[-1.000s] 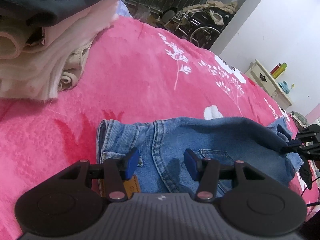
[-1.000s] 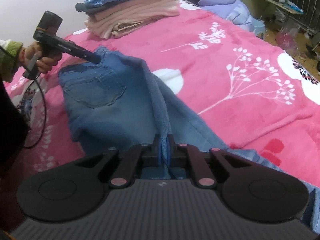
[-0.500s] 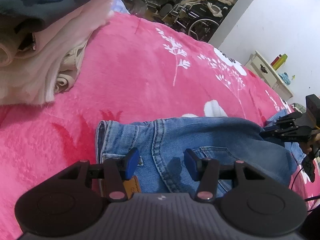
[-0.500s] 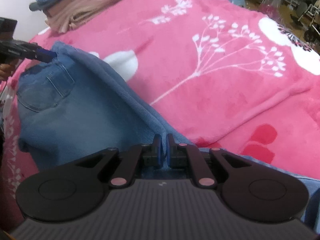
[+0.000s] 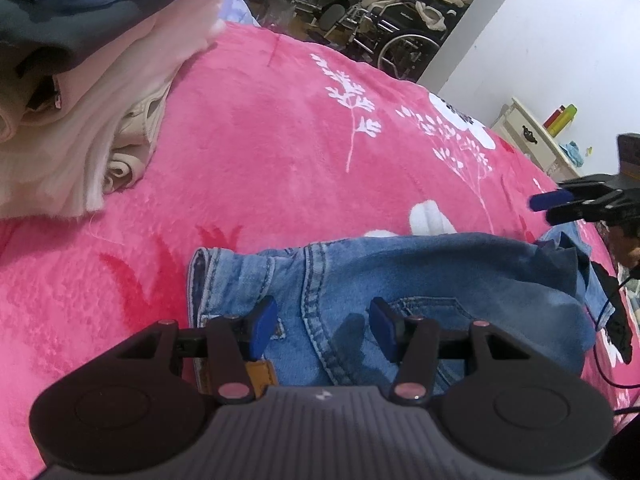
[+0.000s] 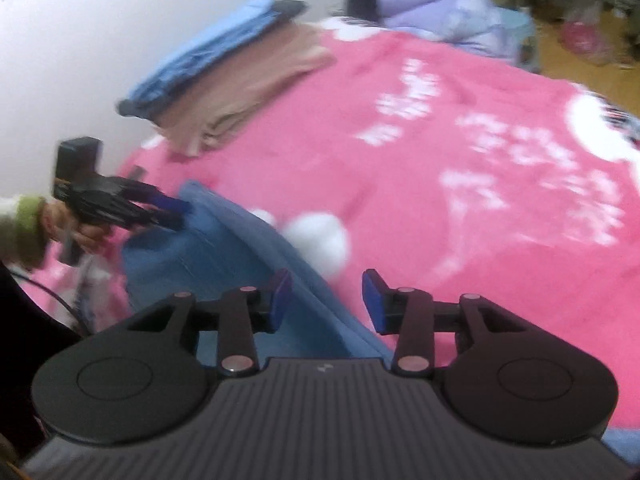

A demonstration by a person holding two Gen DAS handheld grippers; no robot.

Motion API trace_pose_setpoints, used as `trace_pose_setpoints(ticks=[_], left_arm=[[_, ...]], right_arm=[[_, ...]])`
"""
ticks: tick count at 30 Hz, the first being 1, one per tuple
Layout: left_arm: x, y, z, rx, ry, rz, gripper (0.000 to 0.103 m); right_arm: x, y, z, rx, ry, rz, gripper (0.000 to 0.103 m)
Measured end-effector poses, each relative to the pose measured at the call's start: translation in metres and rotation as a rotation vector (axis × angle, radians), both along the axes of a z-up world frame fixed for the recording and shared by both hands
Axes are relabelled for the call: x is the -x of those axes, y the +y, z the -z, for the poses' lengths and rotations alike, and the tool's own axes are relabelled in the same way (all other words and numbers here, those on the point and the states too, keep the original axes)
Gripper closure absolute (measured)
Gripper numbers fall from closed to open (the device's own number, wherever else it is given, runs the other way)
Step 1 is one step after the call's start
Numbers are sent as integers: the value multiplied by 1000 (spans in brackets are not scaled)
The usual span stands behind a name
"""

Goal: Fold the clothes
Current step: 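Fold the leg over the jeans with the right gripper while the left gripper holds the waistband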

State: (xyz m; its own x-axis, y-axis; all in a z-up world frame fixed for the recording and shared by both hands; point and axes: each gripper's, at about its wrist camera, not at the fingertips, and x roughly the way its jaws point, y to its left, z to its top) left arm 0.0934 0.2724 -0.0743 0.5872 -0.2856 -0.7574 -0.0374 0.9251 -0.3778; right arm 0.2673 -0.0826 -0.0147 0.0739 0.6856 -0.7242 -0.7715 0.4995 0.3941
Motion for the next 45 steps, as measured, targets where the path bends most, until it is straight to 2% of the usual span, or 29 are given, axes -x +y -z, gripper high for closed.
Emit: trace_pose_setpoints(ticks=[4, 6, 8, 11, 14, 17, 22, 24, 27, 30, 34, 36, 39, 41, 43, 45], left_arm=[[0, -2, 0, -11, -1, 7, 50], [0, -2, 0, -10, -4, 5, 50], [1, -1, 1, -6, -14, 3, 50], [3, -2, 2, -7, -26, 3, 49], [4, -3, 2, -3, -39, -1, 47], [5, -4, 3, -4, -50, -5, 45], [6, -7, -4, -11, -53, -25, 45], [9, -9, -14, -31, -67, -30, 45], [15, -13, -34, -64, -109, -29, 45], [15, -22, -54, -63, -154, -9, 45], [-5, -48, -72, -100, -170, 98, 44], [-23, -66, -73, -117, -131, 169, 44], [-47, -98, -66, -176, -62, 285, 44], [-58, -117, -60, -211, -28, 351, 44], [-56, -126, -49, -222, -24, 357, 44], [-54, -135, -38, -232, -21, 364, 44]], right_arm=[[6, 54, 17, -29, -43, -134, 65], [10, 77, 31, -21, -76, -174, 71], [3, 92, 50, 39, -76, -139, 78], [-28, 85, 72, 17, 92, 39, 79], [-23, 71, 53, -64, 77, 95, 78], [-4, 68, 39, -115, 76, 78, 77], [9, 74, 56, -56, 97, 148, 79], [11, 74, 60, -46, 108, 191, 77], [19, 38, 26, -188, 103, 277, 72], [32, -5, 1, -256, 90, 385, 69], [57, -78, -8, -215, 60, 577, 68], [73, -123, -10, -154, 22, 711, 60], [103, -205, -9, -76, 22, 1030, 55], [130, -272, -1, -77, 101, 1323, 54], [163, -321, 12, -105, 166, 1572, 54], [188, -348, 32, -169, 226, 1709, 54]])
